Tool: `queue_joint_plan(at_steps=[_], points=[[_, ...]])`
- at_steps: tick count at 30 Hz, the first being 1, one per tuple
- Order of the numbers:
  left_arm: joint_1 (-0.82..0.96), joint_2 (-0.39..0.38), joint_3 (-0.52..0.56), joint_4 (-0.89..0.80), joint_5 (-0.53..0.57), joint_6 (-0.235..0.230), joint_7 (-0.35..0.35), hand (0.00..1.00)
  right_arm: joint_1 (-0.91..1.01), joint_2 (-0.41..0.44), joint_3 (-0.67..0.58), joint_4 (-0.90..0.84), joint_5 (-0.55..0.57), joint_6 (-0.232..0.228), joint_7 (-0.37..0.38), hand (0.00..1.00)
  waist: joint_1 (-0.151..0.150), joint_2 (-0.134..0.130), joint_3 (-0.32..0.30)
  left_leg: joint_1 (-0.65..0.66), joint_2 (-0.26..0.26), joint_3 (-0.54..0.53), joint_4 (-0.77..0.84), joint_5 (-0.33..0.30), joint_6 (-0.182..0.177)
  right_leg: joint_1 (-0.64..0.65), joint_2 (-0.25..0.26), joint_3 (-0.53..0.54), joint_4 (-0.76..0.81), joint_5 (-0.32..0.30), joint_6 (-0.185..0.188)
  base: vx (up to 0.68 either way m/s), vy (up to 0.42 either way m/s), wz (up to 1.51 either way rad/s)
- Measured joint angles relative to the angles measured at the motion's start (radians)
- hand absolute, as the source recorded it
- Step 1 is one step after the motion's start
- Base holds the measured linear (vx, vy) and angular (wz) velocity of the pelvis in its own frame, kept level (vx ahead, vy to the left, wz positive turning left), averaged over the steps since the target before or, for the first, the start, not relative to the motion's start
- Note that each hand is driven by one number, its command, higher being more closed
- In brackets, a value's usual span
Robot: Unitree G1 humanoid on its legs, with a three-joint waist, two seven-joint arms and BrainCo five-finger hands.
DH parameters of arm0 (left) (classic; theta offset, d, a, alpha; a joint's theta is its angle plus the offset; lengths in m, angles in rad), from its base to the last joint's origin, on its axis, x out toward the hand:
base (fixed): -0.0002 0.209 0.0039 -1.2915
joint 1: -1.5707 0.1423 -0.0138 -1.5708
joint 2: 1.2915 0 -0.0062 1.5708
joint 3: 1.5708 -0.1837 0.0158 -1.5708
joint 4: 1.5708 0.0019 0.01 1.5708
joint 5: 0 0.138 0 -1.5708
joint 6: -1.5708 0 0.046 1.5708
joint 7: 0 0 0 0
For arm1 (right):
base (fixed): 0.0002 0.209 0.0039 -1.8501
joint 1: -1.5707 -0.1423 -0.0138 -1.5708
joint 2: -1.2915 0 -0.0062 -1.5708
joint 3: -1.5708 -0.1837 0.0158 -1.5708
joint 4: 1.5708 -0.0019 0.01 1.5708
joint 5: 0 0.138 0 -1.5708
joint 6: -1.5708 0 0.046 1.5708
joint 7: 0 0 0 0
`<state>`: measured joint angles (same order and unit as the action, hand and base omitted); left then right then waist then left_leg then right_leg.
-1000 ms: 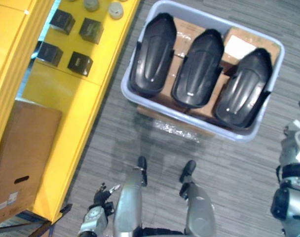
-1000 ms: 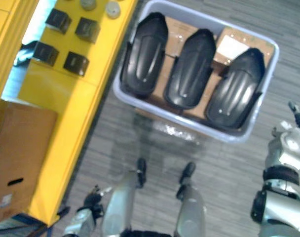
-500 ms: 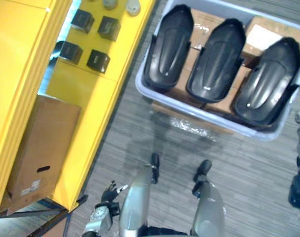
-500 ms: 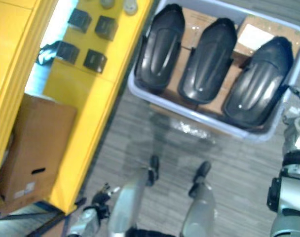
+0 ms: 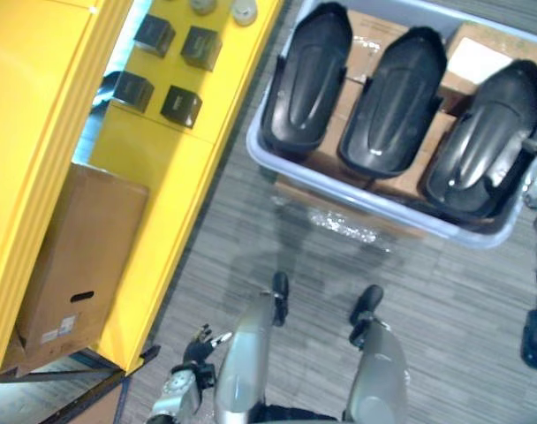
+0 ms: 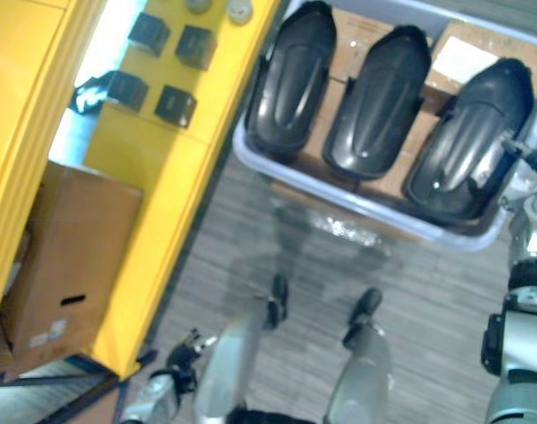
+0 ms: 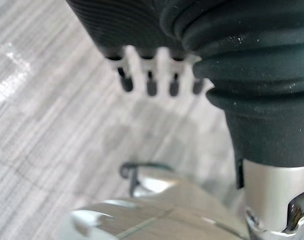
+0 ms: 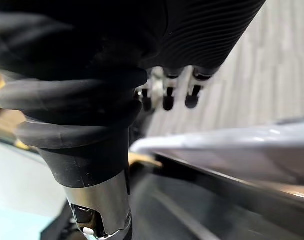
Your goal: Walk over and take plastic housings, then place them on the shelf
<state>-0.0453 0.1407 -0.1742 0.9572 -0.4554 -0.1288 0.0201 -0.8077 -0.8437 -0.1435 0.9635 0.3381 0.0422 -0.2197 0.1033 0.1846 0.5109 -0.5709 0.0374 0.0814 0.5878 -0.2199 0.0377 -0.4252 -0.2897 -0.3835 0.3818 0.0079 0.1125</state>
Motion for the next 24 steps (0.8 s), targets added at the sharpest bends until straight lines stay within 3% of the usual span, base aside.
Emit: queue_joint_plan(at_steps=[2, 5, 9, 10, 17, 21, 24], points=[[0.0, 0.0, -0.004, 0.009, -0.009, 0.0, -0.002, 0.0, 0.002, 0.004, 0.0, 0.041, 0.003, 0.062, -0.001, 0.0, 0.003, 0.002, -0.001, -0.007, -0.002, -0.004, 0.0, 0.003, -0.002, -0.008, -0.003, -0.002, 0.01, -0.004, -0.003, -0.01, -0.02, 0.05], [0.0, -0.003, -0.007, 0.01, -0.01, 0.001, -0.003, 0.0, 0.001, 0.007, -0.001, 0.047, 0.006, 0.118, -0.003, 0.0, 0.004, 0.01, -0.002, -0.009, -0.004, -0.006, 0.002, 0.005, -0.002, -0.012, -0.007, -0.002, 0.019, -0.01, -0.004, 0.0, -0.008, 0.03], [0.0, -0.001, -0.018, 0.01, -0.023, 0.005, -0.006, 0.0, -0.001, 0.008, 0.0, 0.05, 0.01, 0.167, 0.001, 0.0, 0.011, 0.011, -0.003, -0.009, -0.004, -0.011, 0.004, 0.005, -0.002, -0.015, -0.009, -0.003, 0.035, -0.021, -0.006, 0.0, -0.006, 0.02], [-0.001, 0.002, -0.028, 0.01, -0.04, 0.005, -0.006, 0.0, -0.001, 0.008, 0.0, 0.051, 0.01, 0.181, 0.003, 1.0, 0.015, 0.011, -0.003, -0.009, -0.004, -0.011, 0.005, 0.005, -0.002, -0.018, -0.011, -0.003, 0.043, -0.026, -0.004, -0.02, -0.027, 0.03], [-0.002, 0.003, -0.042, 0.023, -0.087, 0.007, -0.006, 0.0, -0.012, -0.032, 0.0, 0.105, -0.08, 0.244, 0.049, 1.0, 0.021, 0.017, -0.007, -0.024, -0.012, -0.022, 0.015, 0.008, -0.007, -0.046, -0.03, -0.005, 0.103, -0.057, -0.009, -0.01, -0.018, 0.05], [-0.002, 0.002, -0.043, 0.023, -0.088, 0.017, -0.006, 0.0, -0.013, -0.046, 0.01, 0.122, -0.122, 0.244, 0.052, 1.0, 0.022, 0.022, -0.011, -0.032, -0.014, -0.027, 0.02, 0.011, -0.012, -0.062, -0.037, -0.006, 0.132, -0.071, -0.014, -0.01, -0.028, 0.05], [-0.003, -0.008, -0.046, 0.024, -0.088, 0.034, -0.011, 0.0, -0.013, -0.062, 0.01, 0.13, -0.169, 0.244, 0.051, 1.0, 0.023, 0.05, -0.03, -0.055, -0.013, -0.044, 0.035, 0.012, -0.013, -0.07, -0.037, -0.024, 0.142, -0.077, -0.018, -0.01, -0.014, 0.12]])
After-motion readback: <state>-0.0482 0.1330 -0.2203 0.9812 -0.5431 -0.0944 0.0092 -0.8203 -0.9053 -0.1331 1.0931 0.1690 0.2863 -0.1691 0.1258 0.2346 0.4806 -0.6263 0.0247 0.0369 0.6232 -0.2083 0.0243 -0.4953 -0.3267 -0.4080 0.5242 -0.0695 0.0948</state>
